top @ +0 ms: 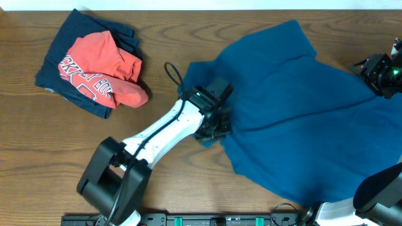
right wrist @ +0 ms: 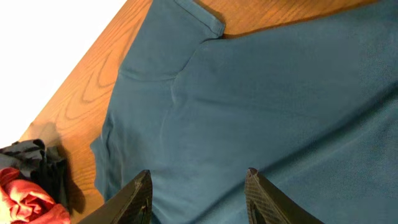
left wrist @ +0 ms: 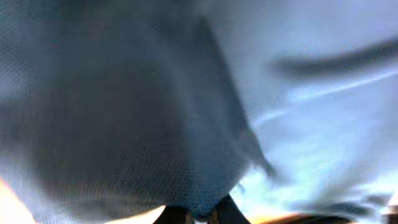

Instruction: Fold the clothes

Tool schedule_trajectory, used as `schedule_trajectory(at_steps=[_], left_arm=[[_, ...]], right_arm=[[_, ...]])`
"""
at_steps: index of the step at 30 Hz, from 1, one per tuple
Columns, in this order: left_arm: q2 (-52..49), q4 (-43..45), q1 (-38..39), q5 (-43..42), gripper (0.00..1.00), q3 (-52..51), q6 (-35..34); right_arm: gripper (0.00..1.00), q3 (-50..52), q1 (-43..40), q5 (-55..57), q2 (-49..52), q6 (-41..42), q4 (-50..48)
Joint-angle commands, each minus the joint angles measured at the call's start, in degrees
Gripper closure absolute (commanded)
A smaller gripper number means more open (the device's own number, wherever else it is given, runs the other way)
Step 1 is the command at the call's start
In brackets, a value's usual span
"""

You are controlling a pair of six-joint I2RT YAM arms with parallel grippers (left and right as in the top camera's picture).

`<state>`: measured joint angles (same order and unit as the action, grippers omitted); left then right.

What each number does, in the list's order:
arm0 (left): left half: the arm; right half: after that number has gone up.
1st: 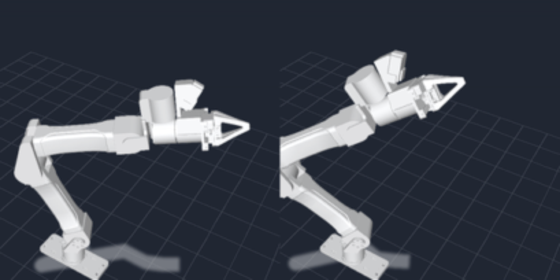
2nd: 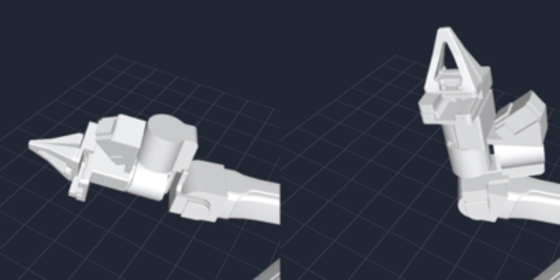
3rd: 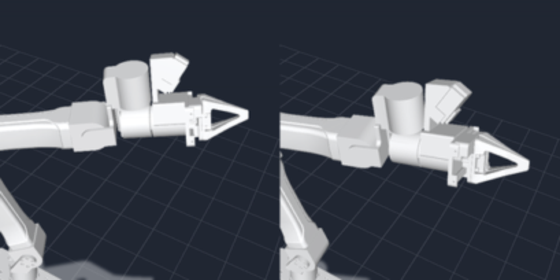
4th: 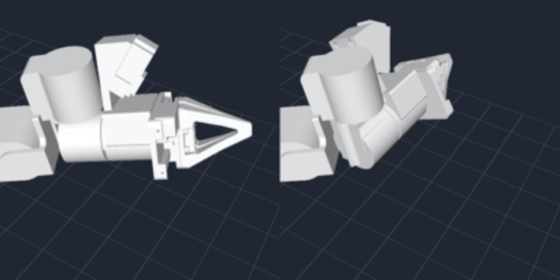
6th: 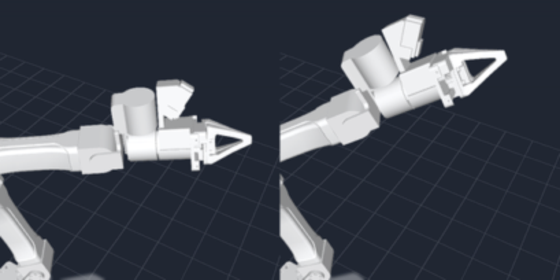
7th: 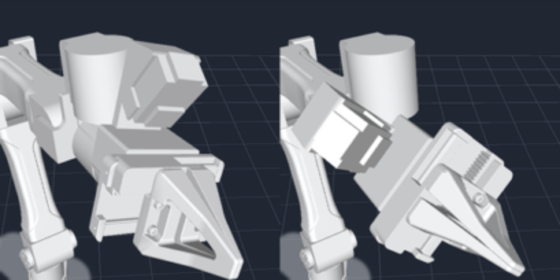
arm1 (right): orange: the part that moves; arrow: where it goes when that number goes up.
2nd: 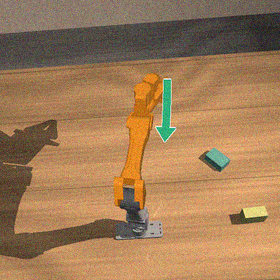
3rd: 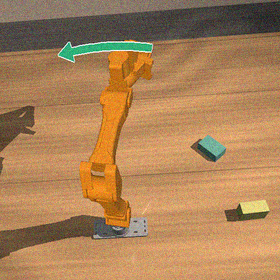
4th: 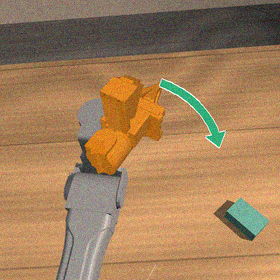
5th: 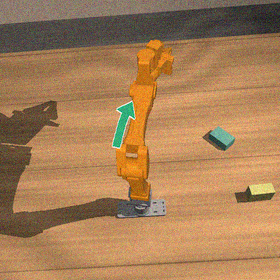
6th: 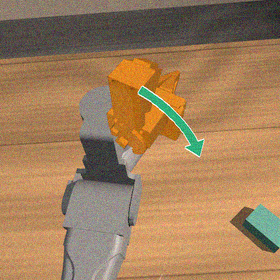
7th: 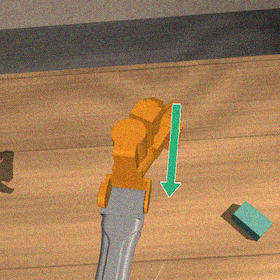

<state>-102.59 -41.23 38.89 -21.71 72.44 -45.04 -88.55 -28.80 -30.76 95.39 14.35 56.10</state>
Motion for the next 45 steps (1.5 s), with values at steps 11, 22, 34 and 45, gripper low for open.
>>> schedule_trajectory(at_steps=[11, 22, 34, 45], left_arm=[[-0.39, 14.71, 1.57, 15.85, 0.89, 1.14, -0.68], [-0.37, 17.81, 1.53, 14.62, 0.30, 1.14, 11.85], [1.22, -3.26, 3.80, 6.86, 0.45, -0.72, 11.98], [-5.79, 11.80, 5.18, 9.51, 0.34, -5.05, 8.74]], right_arm=[[0.51, -0.28, 0.37, 0.81, 0.09, -1.14, 0.04], [0.50, -0.26, 0.37, 0.81, 0.09, -1.16, 1.40], [0.48, -0.26, 0.37, 1.79, 0.09, -1.16, 1.42], [0.47, -0.26, 0.37, 2.97, 0.09, -1.14, 1.84]])
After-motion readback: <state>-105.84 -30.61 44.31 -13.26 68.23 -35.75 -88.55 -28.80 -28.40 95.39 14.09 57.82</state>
